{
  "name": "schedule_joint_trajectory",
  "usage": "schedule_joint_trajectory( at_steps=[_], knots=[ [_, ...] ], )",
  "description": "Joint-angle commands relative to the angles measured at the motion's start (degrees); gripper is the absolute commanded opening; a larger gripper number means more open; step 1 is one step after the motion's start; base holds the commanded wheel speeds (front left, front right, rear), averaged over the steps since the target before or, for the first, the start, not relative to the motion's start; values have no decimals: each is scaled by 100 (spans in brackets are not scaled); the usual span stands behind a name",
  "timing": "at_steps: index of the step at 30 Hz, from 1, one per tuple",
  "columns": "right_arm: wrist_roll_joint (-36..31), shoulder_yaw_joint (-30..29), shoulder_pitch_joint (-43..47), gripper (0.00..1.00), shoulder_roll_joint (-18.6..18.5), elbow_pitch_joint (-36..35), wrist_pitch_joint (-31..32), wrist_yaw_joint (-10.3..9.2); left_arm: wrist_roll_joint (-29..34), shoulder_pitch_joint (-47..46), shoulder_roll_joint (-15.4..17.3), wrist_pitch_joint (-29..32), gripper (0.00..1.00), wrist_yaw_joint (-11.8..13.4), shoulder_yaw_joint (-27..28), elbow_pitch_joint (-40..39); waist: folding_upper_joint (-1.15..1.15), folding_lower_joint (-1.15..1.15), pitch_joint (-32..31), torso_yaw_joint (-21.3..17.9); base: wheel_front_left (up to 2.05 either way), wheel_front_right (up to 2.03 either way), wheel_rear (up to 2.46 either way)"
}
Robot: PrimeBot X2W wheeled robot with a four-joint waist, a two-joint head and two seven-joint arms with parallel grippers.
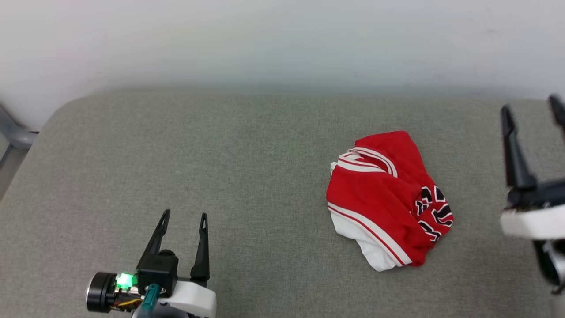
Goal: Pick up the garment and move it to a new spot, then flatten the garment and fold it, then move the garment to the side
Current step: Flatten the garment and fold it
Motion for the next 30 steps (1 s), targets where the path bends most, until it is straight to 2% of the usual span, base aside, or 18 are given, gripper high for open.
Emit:
schedule_joint_trajectory(
  at_steps=[1, 5, 9, 12, 18, 23, 27, 30],
  knots=[
    [11, 16, -124, 100, -60, 29, -14, -6, 36, -95, -33, -15, 100, -35, 11, -32, 0, 0, 66, 24, 0, 0, 0],
    [222, 365, -830, 100, -645, 454, -13, -6, 57, -193, -85, -15, 100, -20, 51, -118, 0, 0, 255, 57, 0, 0, 0],
    [644, 1057, -1431, 100, -1247, 1170, 178, -6, 90, -273, -142, -15, 100, -30, 41, -221, 0, 0, 442, 100, 0, 0, 0],
    [1262, 1856, -1839, 100, -1726, 1569, 993, -6, 104, -349, -181, -15, 100, -43, 33, -312, 0, 0, 599, 152, 0, 0, 0],
    [2555, 3388, -2477, 100, -2666, 1830, 2981, -6, 146, -563, -242, -15, 100, -38, 35, -503, 0, 0, 946, 281, 0, 0, 0],
    [3327, 4163, -2814, 100, -2991, 2000, 4342, -7, 142, -762, -296, -15, 100, -48, -36, -628, 0, 0, 1277, 431, 0, 0, 0],
    [3566, 4541, -2979, 100, -2952, 2235, 4795, -6, 120, -884, -348, -15, 100, -68, -93, -656, 0, 0, 1529, 568, 0, 0, 0],
    [3579, 4791, -3038, 100, -2879, 2499, 4889, -6, 112, -954, -381, -15, 100, -67, -120, -646, 0, 0, 1658, 674, 0, 0, 0]
  ],
)
